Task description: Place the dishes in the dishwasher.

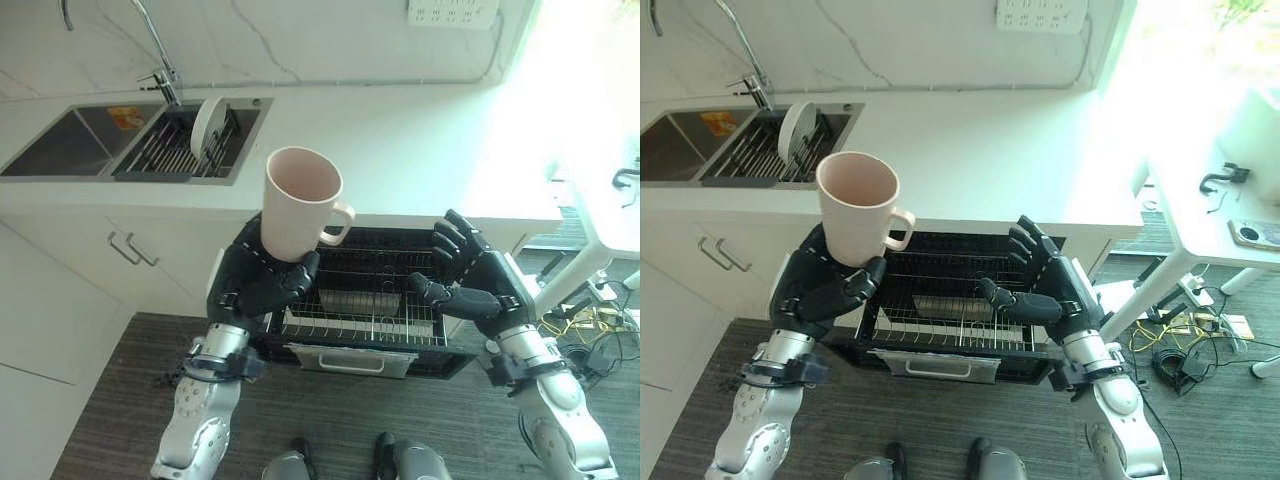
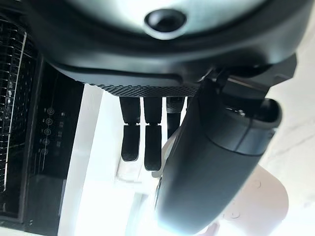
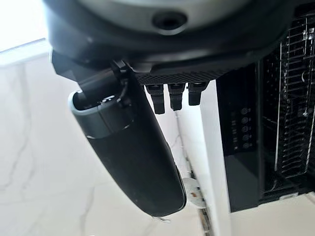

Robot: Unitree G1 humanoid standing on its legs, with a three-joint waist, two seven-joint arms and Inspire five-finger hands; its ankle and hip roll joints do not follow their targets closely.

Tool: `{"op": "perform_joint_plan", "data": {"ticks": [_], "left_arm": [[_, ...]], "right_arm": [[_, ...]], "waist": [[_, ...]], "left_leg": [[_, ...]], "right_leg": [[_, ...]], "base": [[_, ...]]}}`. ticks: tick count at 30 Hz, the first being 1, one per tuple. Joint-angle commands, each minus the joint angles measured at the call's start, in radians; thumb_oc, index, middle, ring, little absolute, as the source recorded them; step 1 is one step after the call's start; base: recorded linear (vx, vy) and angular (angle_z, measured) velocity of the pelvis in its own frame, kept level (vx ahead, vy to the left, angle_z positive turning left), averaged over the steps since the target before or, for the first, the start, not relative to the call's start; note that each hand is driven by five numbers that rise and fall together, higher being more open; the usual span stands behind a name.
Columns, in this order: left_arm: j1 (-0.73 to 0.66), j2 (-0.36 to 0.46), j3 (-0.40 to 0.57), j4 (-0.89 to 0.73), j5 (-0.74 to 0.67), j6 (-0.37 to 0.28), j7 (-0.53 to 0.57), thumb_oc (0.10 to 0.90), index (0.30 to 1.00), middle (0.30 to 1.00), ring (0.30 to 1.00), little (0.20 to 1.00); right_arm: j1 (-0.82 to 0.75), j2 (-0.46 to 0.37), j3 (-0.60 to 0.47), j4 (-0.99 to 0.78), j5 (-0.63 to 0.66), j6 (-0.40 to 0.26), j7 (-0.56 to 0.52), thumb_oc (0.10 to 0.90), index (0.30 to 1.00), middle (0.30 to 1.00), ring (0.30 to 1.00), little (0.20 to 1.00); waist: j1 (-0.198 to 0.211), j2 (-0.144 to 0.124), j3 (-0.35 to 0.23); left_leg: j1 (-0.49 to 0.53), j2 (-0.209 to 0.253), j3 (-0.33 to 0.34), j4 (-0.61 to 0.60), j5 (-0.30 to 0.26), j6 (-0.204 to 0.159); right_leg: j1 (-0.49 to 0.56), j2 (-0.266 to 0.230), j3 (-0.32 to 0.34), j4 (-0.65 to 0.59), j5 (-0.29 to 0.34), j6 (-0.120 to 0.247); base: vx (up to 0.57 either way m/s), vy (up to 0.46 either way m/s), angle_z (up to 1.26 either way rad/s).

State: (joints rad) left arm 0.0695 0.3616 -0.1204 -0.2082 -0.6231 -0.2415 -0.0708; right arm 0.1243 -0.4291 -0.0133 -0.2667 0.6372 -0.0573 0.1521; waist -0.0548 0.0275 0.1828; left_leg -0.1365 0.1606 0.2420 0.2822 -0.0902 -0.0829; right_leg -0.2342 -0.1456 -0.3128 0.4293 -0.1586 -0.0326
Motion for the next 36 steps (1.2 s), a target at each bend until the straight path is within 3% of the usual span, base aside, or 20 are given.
{"op": "perform_joint_plan", "data": {"ticks": [1, 14, 36], "left_arm": [[-0.072, 0.021, 0.051, -0.074, 0.005, -0.096, -0.023, 0.4, 0.3, 0.3, 0.3, 0.3], [-0.128, 0.01, -0.045, -0.017, 0.053, -0.04, -0.026, 0.4, 0.3, 0.3, 0.3, 0.3], [-0.155, -0.003, -0.122, 0.006, 0.057, -0.013, -0.04, 0.4, 0.3, 0.3, 0.3, 0.3]], "right_arm": [[-0.086, 0.026, -0.009, -0.099, 0.113, -0.088, 0.087, 0.8, 0.9, 0.9, 0.9, 0.9], [-0.196, 0.091, 0.065, -0.122, 0.236, -0.071, 0.117, 0.8, 0.9, 0.9, 0.9, 0.9], [-0.274, 0.082, 0.128, -0.122, 0.244, -0.05, 0.109, 0.8, 0.9, 0.9, 0.9, 0.9]], "waist": [[0.021, -0.034, -0.078], [0.051, -0.057, -0.088], [0.066, -0.057, -0.104]], "left_leg": [[0.034, -0.018, -0.043, 0.018, -0.083, 0.023], [0.066, -0.04, -0.058, 0.018, -0.122, 0.049], [0.087, -0.038, -0.056, 0.018, -0.131, 0.047]], "right_leg": [[0.127, -0.046, 0.051, -0.129, 0.028, 0.144], [0.147, -0.06, 0.057, -0.129, 0.035, 0.156], [0.164, -0.049, 0.064, -0.129, 0.022, 0.145]], "base": [[0.07, 0.086, 0.19], [0.03, 0.041, 0.01], [0.0, -0.001, -0.02]]}}
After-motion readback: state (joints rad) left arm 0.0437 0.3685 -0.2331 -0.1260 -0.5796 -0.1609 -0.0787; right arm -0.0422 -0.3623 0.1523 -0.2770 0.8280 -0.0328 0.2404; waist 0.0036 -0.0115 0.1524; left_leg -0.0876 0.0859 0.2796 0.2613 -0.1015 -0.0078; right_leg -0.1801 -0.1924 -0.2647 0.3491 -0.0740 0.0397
